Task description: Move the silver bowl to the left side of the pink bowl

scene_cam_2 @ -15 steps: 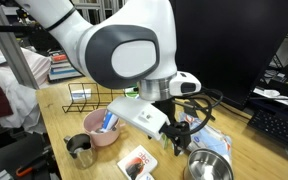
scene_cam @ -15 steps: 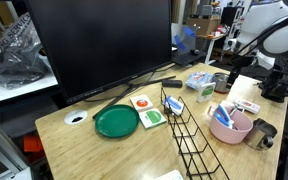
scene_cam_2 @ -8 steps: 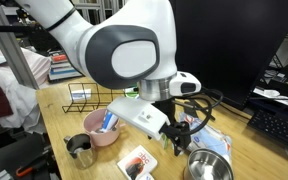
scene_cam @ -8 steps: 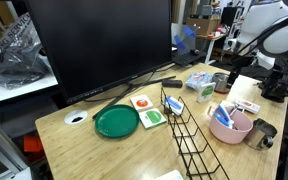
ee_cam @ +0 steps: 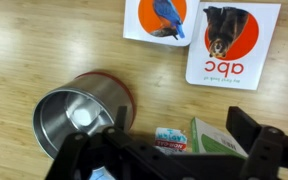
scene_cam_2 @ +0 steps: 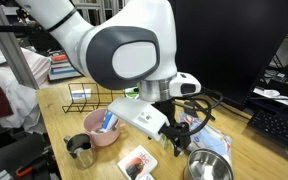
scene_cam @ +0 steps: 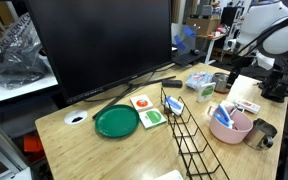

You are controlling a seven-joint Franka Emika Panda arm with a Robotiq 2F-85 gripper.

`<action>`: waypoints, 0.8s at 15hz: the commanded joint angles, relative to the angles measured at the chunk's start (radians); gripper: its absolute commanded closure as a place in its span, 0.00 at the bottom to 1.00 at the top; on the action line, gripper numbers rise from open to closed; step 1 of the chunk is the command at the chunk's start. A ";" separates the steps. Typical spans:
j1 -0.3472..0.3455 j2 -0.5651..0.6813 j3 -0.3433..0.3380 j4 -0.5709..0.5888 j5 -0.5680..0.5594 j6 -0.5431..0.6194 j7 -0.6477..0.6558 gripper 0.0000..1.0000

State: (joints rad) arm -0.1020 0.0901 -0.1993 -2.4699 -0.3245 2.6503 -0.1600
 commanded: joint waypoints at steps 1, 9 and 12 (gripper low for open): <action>-0.009 0.060 0.010 0.049 -0.019 0.008 0.058 0.00; 0.010 0.216 -0.024 0.203 -0.031 0.046 0.180 0.00; 0.021 0.253 -0.045 0.246 -0.060 0.046 0.214 0.00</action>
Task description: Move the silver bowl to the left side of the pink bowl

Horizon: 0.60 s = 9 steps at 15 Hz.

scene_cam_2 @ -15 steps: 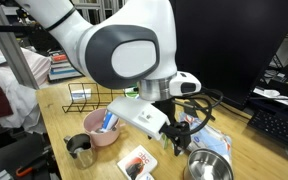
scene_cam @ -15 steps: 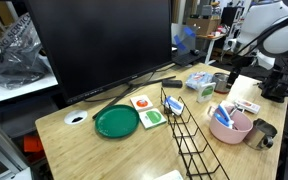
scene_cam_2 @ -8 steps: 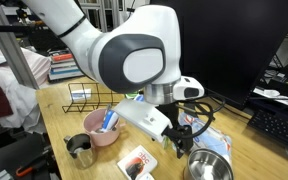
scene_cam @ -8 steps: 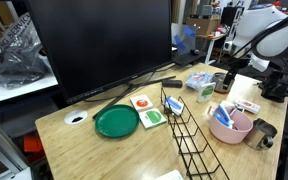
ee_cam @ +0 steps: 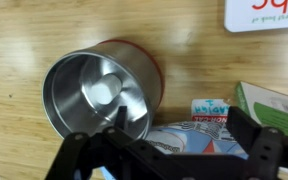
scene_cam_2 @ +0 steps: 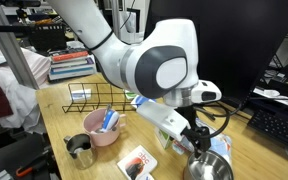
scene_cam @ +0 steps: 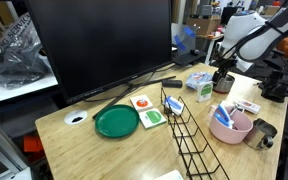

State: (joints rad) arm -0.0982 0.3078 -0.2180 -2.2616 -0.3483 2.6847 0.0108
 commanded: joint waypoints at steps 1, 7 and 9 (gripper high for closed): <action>0.018 0.050 -0.029 0.051 -0.039 0.009 0.050 0.00; -0.003 0.124 -0.012 0.091 0.011 -0.005 0.017 0.09; -0.008 0.137 -0.009 0.093 0.028 0.001 0.015 0.34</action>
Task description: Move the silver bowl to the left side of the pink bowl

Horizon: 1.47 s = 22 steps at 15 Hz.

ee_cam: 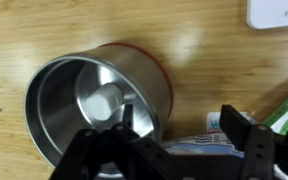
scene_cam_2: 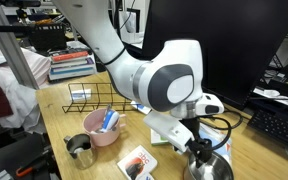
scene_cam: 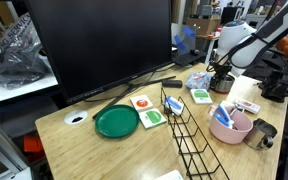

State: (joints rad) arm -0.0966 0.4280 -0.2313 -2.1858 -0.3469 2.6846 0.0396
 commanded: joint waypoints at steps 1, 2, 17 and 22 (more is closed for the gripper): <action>-0.010 0.020 0.003 0.017 0.031 0.002 -0.015 0.42; -0.009 0.021 0.001 0.018 0.034 0.002 -0.014 0.48; -0.004 -0.022 -0.033 -0.021 0.016 -0.001 -0.006 0.98; -0.006 -0.140 -0.019 -0.123 0.016 0.019 -0.029 0.98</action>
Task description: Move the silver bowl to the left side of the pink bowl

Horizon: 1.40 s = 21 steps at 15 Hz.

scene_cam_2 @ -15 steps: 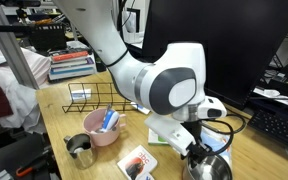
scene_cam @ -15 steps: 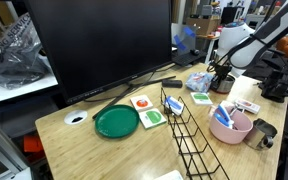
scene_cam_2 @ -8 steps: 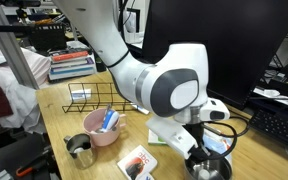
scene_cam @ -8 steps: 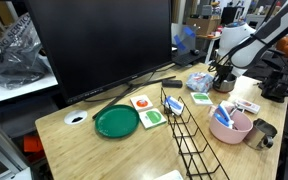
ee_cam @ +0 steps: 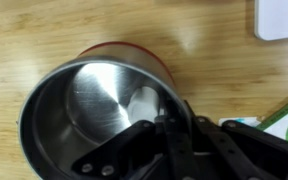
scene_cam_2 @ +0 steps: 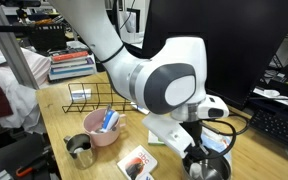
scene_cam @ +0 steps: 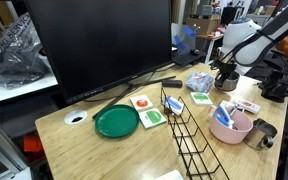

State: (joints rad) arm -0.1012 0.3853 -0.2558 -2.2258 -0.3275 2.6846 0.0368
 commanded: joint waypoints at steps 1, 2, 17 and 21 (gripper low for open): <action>-0.001 -0.128 0.009 -0.107 -0.006 0.020 -0.034 0.98; 0.000 -0.166 0.018 -0.136 -0.006 0.021 -0.047 0.98; 0.165 -0.620 0.223 -0.457 0.130 0.012 -0.408 0.98; 0.190 -0.622 0.235 -0.464 0.154 0.011 -0.409 0.93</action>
State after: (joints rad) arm 0.0959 -0.2360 -0.0289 -2.6913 -0.1772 2.6988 -0.3713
